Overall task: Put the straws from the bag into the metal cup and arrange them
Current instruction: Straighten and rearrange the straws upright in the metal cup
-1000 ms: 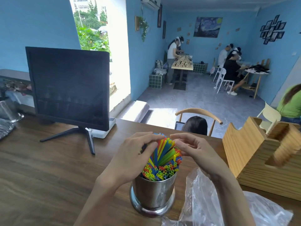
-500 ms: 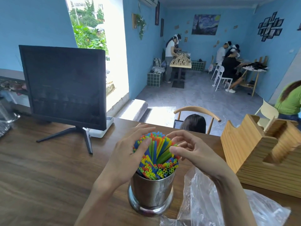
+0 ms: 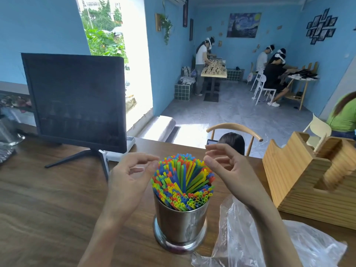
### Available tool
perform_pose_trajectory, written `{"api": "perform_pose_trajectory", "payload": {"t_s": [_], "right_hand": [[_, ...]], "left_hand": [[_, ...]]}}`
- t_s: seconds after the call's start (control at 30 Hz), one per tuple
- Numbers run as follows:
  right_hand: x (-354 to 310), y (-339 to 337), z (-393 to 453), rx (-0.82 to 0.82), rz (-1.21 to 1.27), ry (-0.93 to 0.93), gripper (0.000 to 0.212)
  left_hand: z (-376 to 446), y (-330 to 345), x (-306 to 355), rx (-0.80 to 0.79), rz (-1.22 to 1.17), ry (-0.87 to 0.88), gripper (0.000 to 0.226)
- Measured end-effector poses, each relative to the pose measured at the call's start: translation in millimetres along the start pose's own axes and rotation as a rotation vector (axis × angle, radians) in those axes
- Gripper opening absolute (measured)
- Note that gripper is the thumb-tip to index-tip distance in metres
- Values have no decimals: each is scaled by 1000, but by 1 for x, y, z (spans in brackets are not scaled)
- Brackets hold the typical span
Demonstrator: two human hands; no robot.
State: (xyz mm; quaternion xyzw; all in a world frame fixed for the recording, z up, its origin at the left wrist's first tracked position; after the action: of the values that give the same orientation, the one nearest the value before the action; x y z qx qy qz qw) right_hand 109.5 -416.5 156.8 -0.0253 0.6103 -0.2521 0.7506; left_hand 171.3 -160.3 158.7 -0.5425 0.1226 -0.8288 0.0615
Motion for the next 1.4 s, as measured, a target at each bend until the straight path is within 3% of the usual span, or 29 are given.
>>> {"api": "perform_pose_trajectory", "payload": {"t_s": [0.1,0.2,0.27,0.47,0.63,0.9,1.07,1.3,1.4], "right_hand": [[-18,-3,-6,15,24,-91,27],[-28,2,-10,-40,26,-158,26],[-31,8,-12,-104,-8,-189,31],[-36,34,-26,-403,-122,-236,39],[-40,48,-32,-456,-352,-326,46],[-33,55,-28,-389,-436,-347,39],[-33,44,-21,-254,-405,-357,20],[-34,38,-20,-244,-351,-330,16],[-33,42,-24,-317,-339,-307,24]], "left_hand": [[-12,9,23,-229,70,179,13],[-25,22,28,-501,160,196,29],[-26,24,27,-545,217,207,39],[-22,24,29,-454,219,263,38],[-25,25,37,-395,232,340,35],[-29,22,49,-209,227,491,9],[-35,23,56,-115,303,600,11],[-39,21,60,-6,327,649,10],[-41,24,59,21,342,670,11]]}}
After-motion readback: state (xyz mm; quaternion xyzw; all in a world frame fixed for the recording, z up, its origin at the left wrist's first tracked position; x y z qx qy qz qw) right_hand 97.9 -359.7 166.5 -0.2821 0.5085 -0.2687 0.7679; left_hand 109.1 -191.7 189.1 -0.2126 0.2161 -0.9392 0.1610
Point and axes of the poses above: each hand's wrist, its own z-axis towards the middle knuckle, its own y-axis out of the palm, x = y × z, the point moved 10 cm from there along z, towards the middle knuckle, and after that the axes turned 1 degree about x, right-handed, at the moved point
